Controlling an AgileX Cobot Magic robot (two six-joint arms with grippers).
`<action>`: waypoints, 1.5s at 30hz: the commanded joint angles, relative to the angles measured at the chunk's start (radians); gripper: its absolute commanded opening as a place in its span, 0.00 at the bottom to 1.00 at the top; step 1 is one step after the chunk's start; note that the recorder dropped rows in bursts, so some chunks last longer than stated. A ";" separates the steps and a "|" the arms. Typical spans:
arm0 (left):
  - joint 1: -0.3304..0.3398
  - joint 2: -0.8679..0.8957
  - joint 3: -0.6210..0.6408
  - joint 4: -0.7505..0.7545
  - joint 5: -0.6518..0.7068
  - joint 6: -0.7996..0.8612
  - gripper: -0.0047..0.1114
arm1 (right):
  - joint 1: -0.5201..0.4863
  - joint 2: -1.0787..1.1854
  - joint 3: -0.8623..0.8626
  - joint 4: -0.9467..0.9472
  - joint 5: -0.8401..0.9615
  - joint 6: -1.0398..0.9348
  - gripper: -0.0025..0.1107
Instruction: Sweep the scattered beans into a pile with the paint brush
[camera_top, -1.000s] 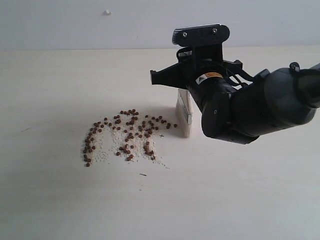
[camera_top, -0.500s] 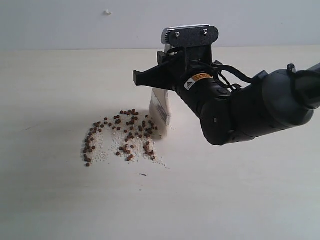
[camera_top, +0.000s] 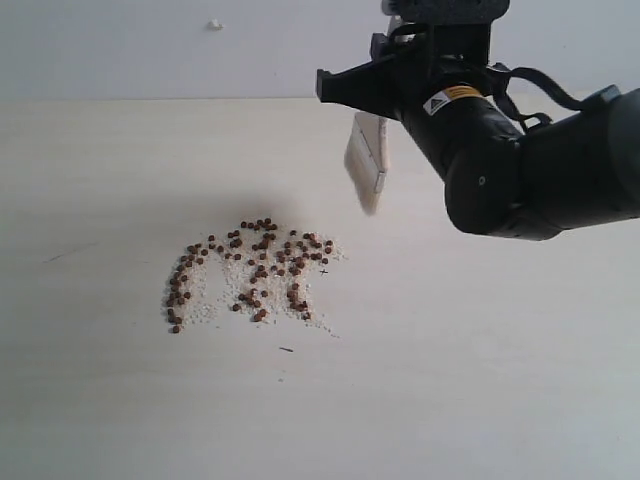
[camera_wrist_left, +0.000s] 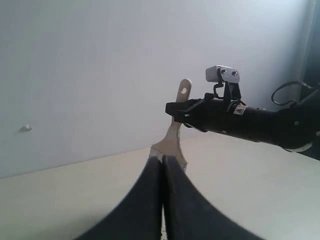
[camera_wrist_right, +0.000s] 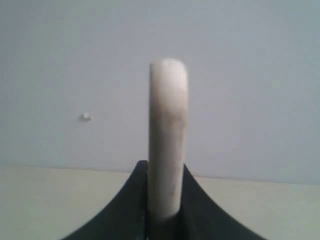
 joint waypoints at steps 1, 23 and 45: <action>-0.003 -0.007 0.004 -0.006 -0.002 -0.002 0.04 | -0.029 -0.005 -0.002 0.000 0.079 -0.036 0.02; -0.003 -0.007 0.004 -0.006 -0.002 -0.004 0.04 | -0.031 -0.005 -0.002 -0.173 0.147 -0.122 0.02; -0.003 -0.007 0.004 -0.006 -0.002 -0.002 0.04 | -0.063 0.138 -0.004 -0.372 0.143 0.269 0.02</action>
